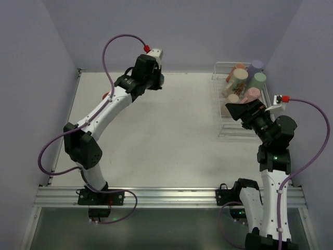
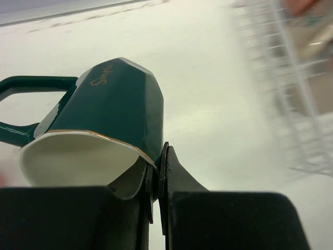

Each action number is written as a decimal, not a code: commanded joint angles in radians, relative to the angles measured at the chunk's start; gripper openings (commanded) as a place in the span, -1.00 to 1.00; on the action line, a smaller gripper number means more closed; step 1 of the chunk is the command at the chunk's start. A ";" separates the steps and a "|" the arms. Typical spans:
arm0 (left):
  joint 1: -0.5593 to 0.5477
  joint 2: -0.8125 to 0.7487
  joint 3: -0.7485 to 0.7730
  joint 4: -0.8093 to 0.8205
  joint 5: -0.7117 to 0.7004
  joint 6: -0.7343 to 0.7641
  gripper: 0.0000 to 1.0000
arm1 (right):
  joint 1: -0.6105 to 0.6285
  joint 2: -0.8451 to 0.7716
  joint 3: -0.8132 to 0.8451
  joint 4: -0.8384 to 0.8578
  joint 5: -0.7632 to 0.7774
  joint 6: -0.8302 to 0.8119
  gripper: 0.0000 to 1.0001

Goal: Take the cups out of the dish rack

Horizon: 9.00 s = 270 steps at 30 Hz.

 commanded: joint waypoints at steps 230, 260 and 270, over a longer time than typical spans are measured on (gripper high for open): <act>-0.166 -0.195 -0.667 1.313 0.633 -0.601 -0.04 | 0.182 0.323 -0.188 0.745 -0.324 0.399 -0.25; -0.151 0.083 0.008 -0.121 -0.243 0.160 -1.00 | 0.189 0.072 -0.101 0.070 0.049 -0.096 0.98; -0.029 0.291 0.158 -0.181 -0.155 0.206 -1.00 | 0.189 0.047 -0.165 0.054 0.041 -0.139 0.98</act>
